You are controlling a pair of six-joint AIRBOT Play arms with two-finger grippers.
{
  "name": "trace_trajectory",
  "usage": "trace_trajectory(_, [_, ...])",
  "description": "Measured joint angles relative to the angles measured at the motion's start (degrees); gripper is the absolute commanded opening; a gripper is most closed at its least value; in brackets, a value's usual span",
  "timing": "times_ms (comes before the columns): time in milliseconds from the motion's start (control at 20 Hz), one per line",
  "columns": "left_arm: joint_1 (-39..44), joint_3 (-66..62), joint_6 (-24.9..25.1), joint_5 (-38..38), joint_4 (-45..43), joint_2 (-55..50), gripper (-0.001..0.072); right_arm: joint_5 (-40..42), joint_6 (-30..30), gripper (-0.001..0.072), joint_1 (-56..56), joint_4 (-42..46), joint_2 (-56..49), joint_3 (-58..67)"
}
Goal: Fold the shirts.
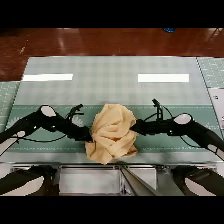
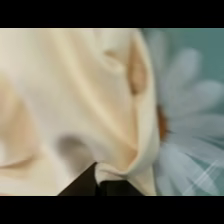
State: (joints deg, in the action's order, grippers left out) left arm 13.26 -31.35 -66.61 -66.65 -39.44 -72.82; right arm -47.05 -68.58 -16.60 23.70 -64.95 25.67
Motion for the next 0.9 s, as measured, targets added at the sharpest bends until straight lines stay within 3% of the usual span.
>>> trace_trajectory(100, [-2.3, -3.4, 0.0, -1.1, 0.0, 1.1, 0.0016, -2.4, 0.9, 0.0020, 0.3, 2.0, 0.1, 5.4])
trace_trajectory(250, [-8.2, -12.5, -0.2, -4.3, 1.3, 4.6, 0.0015, -7.6, -2.7, 0.0020, 3.7, 11.3, 3.3, 19.5])
trace_trajectory(400, [-15.8, -25.5, -1.3, -7.4, 4.7, 9.4, 0.0016, -12.0, -8.2, 0.0020, 8.9, 21.0, 7.4, 37.2])
trace_trajectory(650, [-27.3, -49.9, -2.9, -9.2, 10.1, 17.9, 0.0015, -21.5, -12.2, 0.0020, 13.1, 28.9, 11.7, 66.3])
trace_trajectory(900, [-35.2, -67.3, -5.0, -9.3, 6.0, 26.5, 0.0015, -27.5, -15.0, 0.0020, 13.9, 36.5, 19.5, 79.4])
